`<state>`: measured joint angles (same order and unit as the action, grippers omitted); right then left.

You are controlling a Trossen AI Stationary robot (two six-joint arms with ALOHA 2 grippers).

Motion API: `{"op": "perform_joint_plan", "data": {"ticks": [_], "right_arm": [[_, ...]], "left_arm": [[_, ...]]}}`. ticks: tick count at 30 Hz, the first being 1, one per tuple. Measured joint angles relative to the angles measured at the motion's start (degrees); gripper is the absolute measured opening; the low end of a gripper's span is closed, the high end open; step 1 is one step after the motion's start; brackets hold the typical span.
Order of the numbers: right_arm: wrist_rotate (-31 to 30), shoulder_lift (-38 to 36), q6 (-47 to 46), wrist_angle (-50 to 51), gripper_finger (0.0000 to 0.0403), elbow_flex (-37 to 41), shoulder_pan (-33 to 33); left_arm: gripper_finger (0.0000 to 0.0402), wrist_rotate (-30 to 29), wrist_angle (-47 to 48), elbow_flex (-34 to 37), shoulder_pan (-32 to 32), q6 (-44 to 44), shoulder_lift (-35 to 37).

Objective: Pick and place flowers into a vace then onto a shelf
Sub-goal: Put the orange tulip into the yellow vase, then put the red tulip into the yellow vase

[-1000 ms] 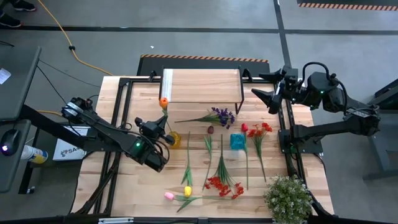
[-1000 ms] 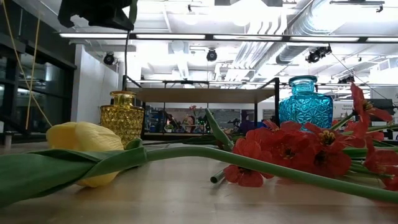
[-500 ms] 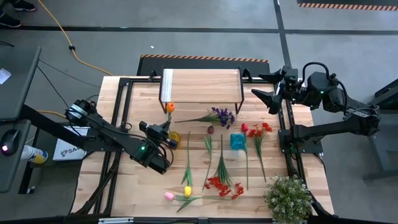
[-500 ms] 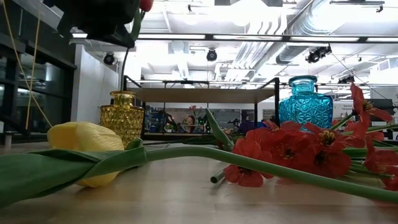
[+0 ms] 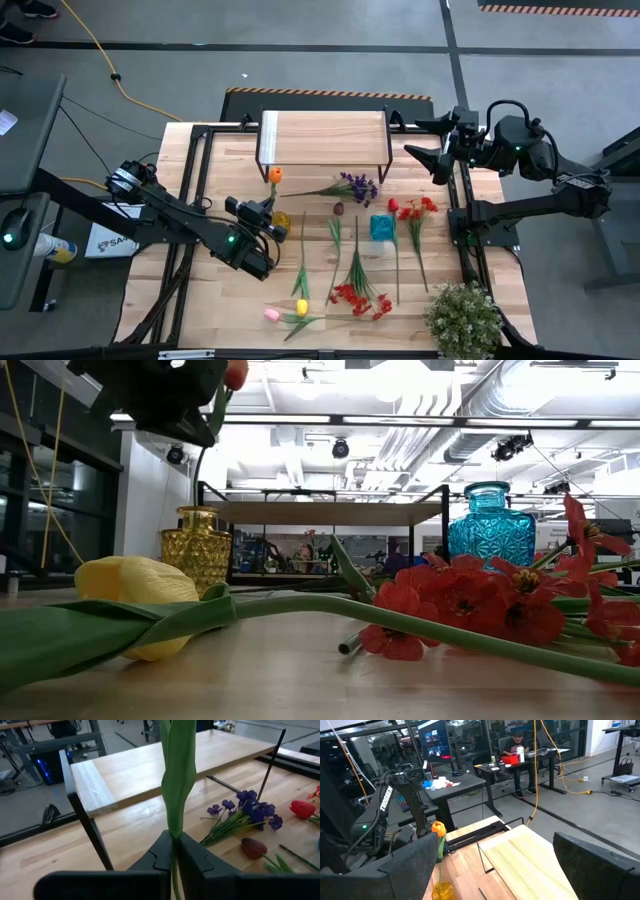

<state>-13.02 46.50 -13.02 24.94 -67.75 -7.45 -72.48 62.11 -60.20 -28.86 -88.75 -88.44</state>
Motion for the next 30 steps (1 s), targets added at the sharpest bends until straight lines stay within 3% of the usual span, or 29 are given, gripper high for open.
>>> {"op": "perform_joint_plan", "data": {"ticks": [10,30], "right_arm": [[0.0,0.0,0.0,0.0,0.0382,0.0,0.0],[-0.3,0.0,0.0,0.0,0.0382,0.0,0.0]], "left_arm": [[0.0103,2.2,-0.1,0.0,0.0,0.0,0.0],[0.0108,9.4,2.0,0.0,0.0,0.0,0.0]]}}
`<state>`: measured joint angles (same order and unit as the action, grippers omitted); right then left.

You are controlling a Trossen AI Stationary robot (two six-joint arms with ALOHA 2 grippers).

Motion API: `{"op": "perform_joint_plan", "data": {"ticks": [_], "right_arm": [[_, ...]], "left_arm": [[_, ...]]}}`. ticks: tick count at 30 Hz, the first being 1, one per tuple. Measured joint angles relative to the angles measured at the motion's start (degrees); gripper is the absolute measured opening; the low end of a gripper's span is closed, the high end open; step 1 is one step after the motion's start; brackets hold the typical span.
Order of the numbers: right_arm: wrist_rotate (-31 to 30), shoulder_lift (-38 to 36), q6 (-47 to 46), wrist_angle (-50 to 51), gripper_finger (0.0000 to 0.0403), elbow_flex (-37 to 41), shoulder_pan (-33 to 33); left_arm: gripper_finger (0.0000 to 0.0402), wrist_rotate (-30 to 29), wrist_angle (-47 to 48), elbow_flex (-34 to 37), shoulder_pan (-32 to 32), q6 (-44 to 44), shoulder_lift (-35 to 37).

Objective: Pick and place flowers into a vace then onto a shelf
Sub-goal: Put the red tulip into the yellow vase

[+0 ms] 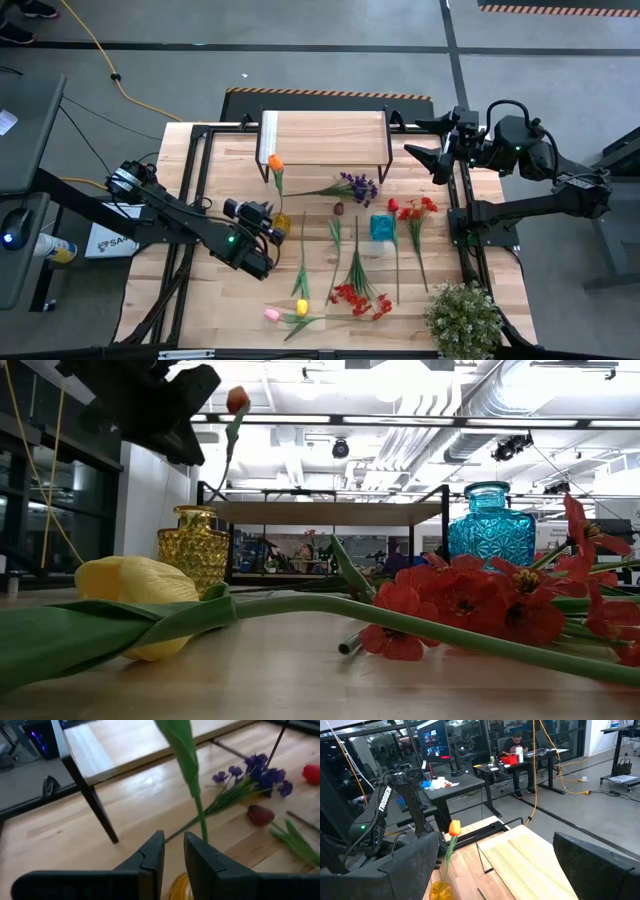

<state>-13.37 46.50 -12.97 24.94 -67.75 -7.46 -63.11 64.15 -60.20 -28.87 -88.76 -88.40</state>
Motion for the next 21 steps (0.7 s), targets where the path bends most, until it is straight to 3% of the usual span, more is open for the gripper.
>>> {"op": "perform_joint_plan", "data": {"ticks": [12,21], "right_arm": [[-0.2,0.0,0.0,0.0,0.0382,0.0,0.0],[-0.3,0.0,0.6,0.0,0.0382,0.0,0.0]], "left_arm": [[0.0122,3.0,4.0,0.0,0.0,0.0,0.0],[0.0143,9.6,8.2,-0.3,-0.1,0.0,1.0]]}}
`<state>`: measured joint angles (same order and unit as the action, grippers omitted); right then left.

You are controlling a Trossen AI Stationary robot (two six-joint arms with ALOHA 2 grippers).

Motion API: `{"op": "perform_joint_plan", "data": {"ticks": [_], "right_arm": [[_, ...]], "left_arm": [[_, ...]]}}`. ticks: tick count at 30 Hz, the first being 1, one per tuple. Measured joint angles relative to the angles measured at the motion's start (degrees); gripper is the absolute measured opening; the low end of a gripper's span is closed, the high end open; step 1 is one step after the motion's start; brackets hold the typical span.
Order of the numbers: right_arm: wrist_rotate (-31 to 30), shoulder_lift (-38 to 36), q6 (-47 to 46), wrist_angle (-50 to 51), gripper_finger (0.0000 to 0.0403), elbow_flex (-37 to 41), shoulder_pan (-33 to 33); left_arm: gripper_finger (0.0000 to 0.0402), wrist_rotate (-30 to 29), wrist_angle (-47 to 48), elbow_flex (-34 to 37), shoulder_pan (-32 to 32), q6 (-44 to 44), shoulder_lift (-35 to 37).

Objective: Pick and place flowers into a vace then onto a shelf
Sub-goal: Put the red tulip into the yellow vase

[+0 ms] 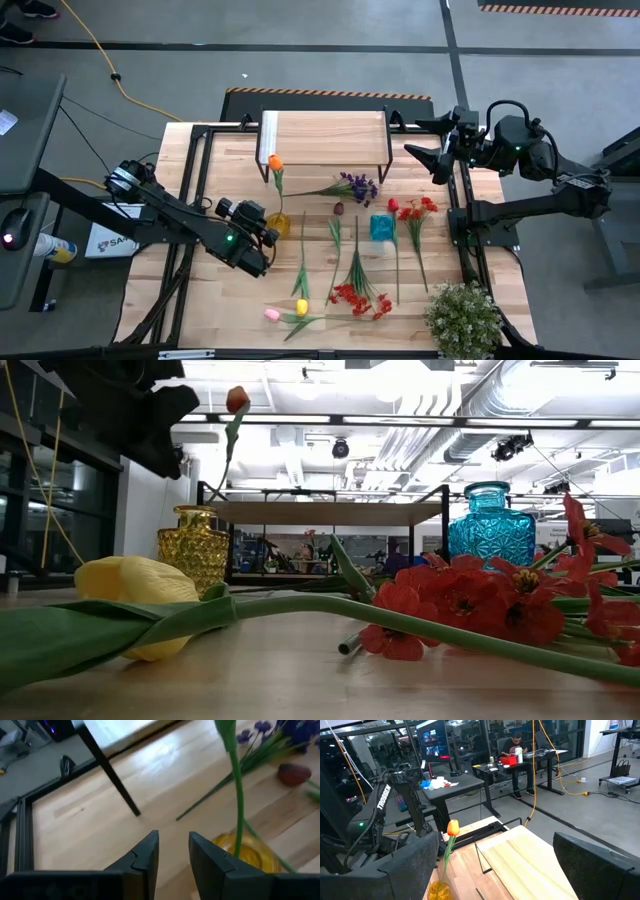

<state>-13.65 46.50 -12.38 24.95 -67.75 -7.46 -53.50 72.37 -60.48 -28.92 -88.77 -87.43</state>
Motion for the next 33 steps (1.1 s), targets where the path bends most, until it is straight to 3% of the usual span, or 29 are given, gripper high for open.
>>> {"op": "perform_joint_plan", "data": {"ticks": [11,21,25,33], "right_arm": [[-1.3,0.0,0.9,0.0,0.0382,0.0,0.0],[-1.7,0.0,0.9,0.0,0.0382,0.0,0.0],[2.1,0.0,1.4,-2.1,0.0382,0.0,0.0],[16.1,2.3,5.4,-11.5,0.0382,0.0,0.0]], "left_arm": [[0.015,6.6,11.1,-6.6,-5.9,0.0,0.3],[0.0156,6.2,11.1,-16.8,-12.2,0.0,0.3],[0.0156,4.6,8.5,-19.7,-13.7,1.3,0.3],[0.0157,4.5,1.5,-21.0,-15.5,6.9,0.3]]}}
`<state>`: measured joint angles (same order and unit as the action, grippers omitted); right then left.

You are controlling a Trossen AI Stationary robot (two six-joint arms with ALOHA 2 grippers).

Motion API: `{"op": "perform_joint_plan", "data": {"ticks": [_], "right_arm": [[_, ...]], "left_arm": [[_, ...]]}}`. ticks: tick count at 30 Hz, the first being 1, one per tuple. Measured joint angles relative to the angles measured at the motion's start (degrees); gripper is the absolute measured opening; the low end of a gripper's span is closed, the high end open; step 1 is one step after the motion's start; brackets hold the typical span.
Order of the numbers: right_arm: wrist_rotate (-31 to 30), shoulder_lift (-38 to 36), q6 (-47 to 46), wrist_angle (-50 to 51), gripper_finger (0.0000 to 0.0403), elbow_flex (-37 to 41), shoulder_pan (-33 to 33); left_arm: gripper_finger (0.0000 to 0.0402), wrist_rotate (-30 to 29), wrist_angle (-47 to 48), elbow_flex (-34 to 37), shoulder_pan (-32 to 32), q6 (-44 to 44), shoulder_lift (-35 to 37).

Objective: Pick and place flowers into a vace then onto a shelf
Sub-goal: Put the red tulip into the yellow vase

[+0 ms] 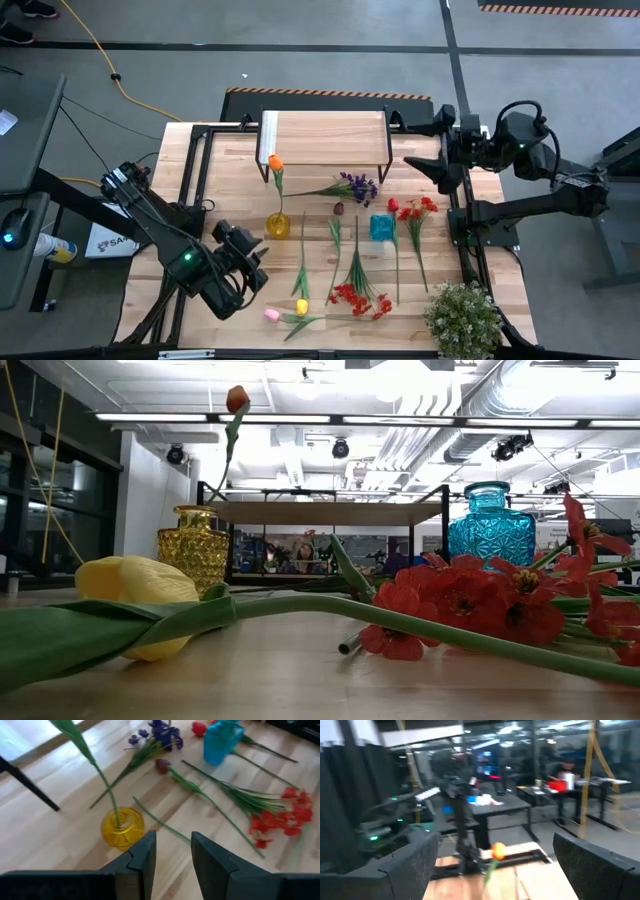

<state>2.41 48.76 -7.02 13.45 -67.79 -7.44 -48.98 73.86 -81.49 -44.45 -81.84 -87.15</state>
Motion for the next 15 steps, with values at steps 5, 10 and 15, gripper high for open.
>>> {"op": "perform_joint_plan", "data": {"ticks": [5,10,15], "right_arm": [[4.9,3.2,-0.2,-2.0,0.0382,0.0,0.2],[5.0,6.4,-0.5,-2.0,0.0382,0.0,3.1],[5.0,8.6,-3.6,-2.0,0.0382,0.0,6.5]], "left_arm": [[0.0156,1.7,-2.0,0.0,-0.3,0.7,0.0],[0.0157,3.9,-2.3,0.0,-0.3,0.8,0.0],[0.0156,4.1,-2.2,0.0,-0.3,0.8,0.0]]}}
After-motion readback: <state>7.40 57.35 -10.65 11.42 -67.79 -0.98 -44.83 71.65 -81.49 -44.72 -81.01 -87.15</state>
